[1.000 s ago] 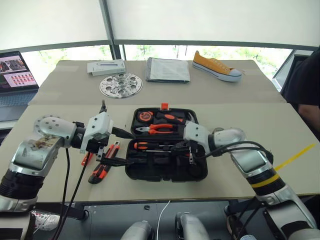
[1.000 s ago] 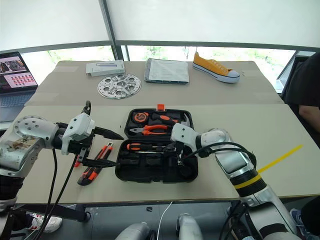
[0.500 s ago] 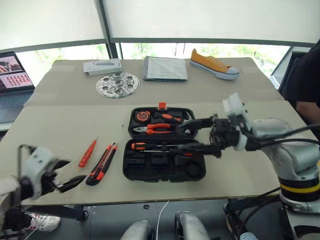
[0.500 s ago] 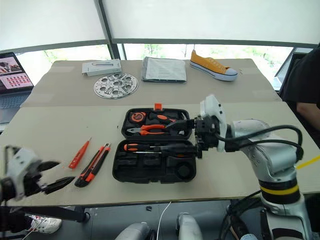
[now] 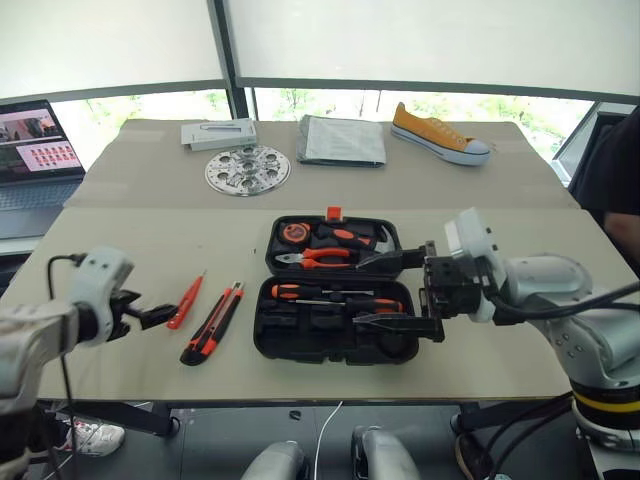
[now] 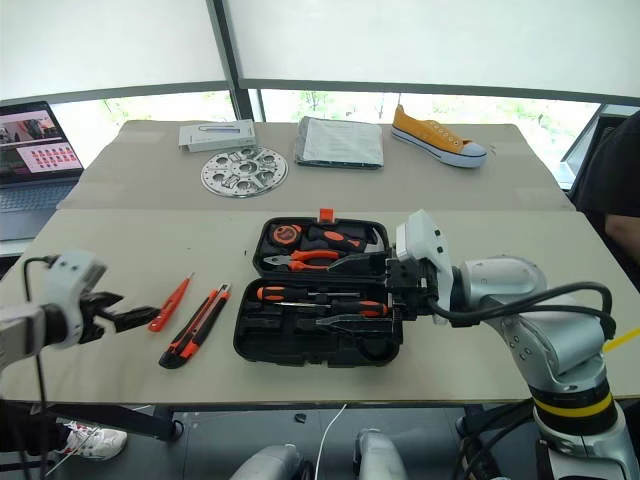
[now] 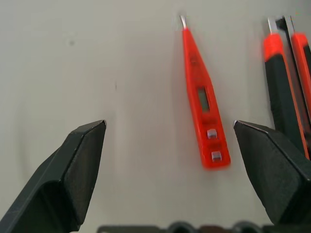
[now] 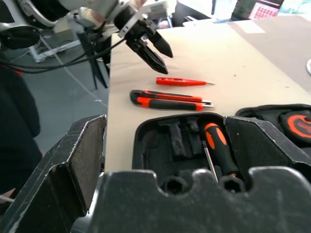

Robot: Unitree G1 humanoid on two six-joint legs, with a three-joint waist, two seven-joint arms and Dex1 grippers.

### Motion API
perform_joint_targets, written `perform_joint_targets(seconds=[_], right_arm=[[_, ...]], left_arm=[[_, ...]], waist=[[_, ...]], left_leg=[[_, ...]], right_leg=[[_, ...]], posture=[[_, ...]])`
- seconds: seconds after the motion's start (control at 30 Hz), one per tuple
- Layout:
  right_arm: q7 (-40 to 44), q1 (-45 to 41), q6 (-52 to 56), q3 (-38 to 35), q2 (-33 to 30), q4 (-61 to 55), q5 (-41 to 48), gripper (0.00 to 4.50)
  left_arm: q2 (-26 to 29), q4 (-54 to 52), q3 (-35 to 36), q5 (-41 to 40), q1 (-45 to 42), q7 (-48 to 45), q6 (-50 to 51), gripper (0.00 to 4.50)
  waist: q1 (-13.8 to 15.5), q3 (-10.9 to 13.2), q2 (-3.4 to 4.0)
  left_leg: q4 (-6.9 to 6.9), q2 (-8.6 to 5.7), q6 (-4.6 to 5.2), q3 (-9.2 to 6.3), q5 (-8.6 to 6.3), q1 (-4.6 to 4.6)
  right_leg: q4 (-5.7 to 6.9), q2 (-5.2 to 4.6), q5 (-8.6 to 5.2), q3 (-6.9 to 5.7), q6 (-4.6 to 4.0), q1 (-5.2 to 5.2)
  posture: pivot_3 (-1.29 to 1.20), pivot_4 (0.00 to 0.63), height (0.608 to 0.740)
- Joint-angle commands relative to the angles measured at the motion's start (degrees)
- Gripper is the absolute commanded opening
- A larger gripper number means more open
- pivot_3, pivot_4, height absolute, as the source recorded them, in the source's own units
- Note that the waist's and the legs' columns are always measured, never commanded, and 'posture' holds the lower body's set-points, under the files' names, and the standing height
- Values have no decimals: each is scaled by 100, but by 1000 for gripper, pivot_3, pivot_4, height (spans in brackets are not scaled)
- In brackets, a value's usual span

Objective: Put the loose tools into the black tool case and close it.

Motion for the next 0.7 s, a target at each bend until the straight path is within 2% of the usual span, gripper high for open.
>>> perform_joint_targets(seconds=[0.03, 0.13, 0.23, 0.27, 0.53, 0.63, 0.7], right_arm=[[-175, 78, -91, -106, -53, -339, 109, 4484], [-268, 159, -86, -111, -88, -447, 140, 4484], [-358, 173, -70, -121, -115, -497, 180, 4500], [-379, 173, -61, -133, -122, -503, 199, 4500], [-419, 263, -102, -212, -289, -497, 195, 4500], [-425, 324, -5, -237, -450, -461, 213, 4500], [-381, 413, 59, -260, -605, -446, 233, 4500]], left_arm=[[15, 529, -620, 263, -380, 67, -219, 4500], [-80, 811, -986, 276, -656, 12, -163, 4500], [-104, 965, -1198, 314, -759, -33, -217, 3816], [-103, 977, -1228, 301, -774, -50, -204, 3348], [19, 927, -1220, 233, -735, -243, -306, 496], [192, 672, -1237, 109, -952, -785, -875, 429], [283, 484, -1326, 80, -1166, -1315, -1602, 429]], waist=[[-63, 0, 0], [-88, 0, 0], [-62, 0, 1], [-54, 0, 1], [-50, 0, 1], [-44, 0, 0], [-23, 4, -6]], left_leg=[[0, 0, 1, 0, 1, 0], [-5, -6, 7, -1, 3, 1], [-4, -7, -7, 0, -4, 12], [-4, -6, -8, 0, -4, 18], [-4, -6, -7, 4, -4, 28], [-5, -6, -7, 3, -4, 26], [-5, -6, -8, 3, -4, 22]], right_leg=[[1, 0, 0, -2, 0, -1], [0, 4, 1, -2, 0, -8], [-3, 4, 0, 1, 0, -5], [-3, 4, 0, 5, 0, 1], [1, 5, -1, 45, 2, 6], [-1, 5, -1, 44, 2, 4], [-3, 4, -1, 41, 2, 3]], posture=[[0, 150, 740], [0, 150, 740], [0, 150, 740], [0, 150, 740], [0, 150, 740], [0, 150, 740], [0, 150, 740]])
